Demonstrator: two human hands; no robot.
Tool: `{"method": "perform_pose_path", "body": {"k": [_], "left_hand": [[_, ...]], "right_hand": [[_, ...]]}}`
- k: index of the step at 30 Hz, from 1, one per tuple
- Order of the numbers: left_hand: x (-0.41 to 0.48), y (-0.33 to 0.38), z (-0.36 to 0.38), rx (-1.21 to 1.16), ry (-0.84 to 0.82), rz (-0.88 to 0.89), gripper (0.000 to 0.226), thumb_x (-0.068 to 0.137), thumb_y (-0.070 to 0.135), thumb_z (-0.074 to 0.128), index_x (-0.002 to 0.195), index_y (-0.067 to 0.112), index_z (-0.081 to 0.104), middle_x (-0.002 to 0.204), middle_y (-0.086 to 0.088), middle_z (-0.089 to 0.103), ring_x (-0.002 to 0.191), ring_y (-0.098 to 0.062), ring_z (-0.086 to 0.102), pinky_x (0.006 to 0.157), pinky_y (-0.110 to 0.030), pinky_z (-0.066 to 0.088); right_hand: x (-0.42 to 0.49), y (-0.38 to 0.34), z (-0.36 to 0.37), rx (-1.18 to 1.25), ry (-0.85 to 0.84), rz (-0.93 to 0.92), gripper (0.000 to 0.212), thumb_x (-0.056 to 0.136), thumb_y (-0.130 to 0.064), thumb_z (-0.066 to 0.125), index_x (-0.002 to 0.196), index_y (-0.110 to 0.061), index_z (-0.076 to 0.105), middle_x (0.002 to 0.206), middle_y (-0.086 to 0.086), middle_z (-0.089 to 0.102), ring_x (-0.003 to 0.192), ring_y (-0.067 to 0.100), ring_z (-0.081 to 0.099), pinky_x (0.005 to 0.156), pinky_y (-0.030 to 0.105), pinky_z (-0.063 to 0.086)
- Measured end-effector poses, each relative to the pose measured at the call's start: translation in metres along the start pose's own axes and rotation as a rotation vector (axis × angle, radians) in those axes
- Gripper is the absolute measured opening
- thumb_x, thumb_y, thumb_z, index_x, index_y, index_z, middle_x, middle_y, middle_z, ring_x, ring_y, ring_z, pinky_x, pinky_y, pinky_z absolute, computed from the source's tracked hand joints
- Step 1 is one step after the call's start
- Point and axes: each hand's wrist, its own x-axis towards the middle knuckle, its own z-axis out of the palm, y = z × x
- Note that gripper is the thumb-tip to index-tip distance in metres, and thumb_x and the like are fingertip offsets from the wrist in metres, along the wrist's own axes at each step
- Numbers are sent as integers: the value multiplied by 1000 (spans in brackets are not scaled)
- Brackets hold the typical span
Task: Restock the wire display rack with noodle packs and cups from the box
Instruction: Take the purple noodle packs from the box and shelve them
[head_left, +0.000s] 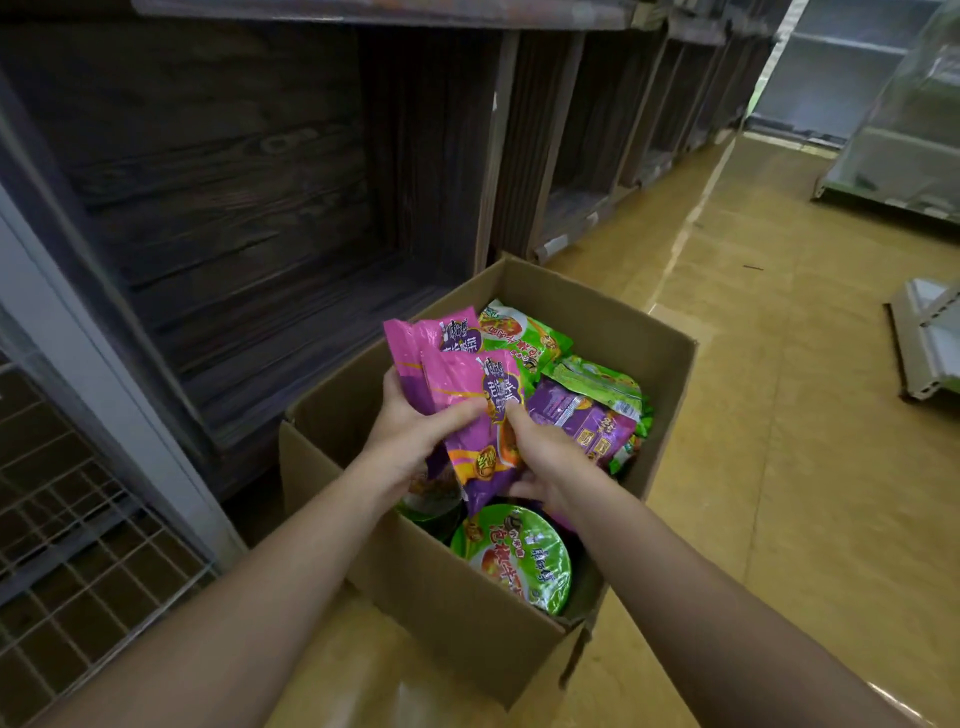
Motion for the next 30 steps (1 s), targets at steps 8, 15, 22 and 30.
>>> {"method": "perform_pose_path", "body": {"k": [8, 15, 22, 30], "left_hand": [[17, -11, -5, -39, 243, -81, 62, 69, 29, 81, 122, 18, 52, 108, -6, 70, 91, -21, 70, 83, -38, 57], [15, -8, -3, 185, 299, 41, 60, 76, 19, 77, 125, 20, 42, 100, 8, 59, 87, -10, 60, 77, -29, 50], [15, 1, -19, 300, 399, 93, 67, 74, 22, 78, 129, 18, 41, 116, -1, 60, 103, -21, 58, 92, -34, 45], [17, 3, -19, 261, 333, 50, 73, 77, 24, 77, 137, 18, 37, 121, -2, 58, 108, -22, 58, 92, -36, 47]], "right_hand": [[26, 16, -53, -1213, 243, -552, 46, 102, -43, 37, 108, -6, 63, 107, 15, 58, 106, 34, 57, 82, 38, 47], [39, 20, -41, -1721, 170, -449, 76, 82, -36, 74, 142, -22, 30, 141, 10, 32, 131, 36, 31, 87, 51, 51], [35, 4, -46, -1200, 366, -745, 27, 92, -7, 49, 117, -10, 59, 106, 16, 66, 96, 36, 62, 71, 37, 50], [-5, -57, -67, -646, 211, -728, 37, 91, -1, 41, 112, -9, 70, 107, 7, 65, 103, 24, 57, 79, 24, 39]]}}
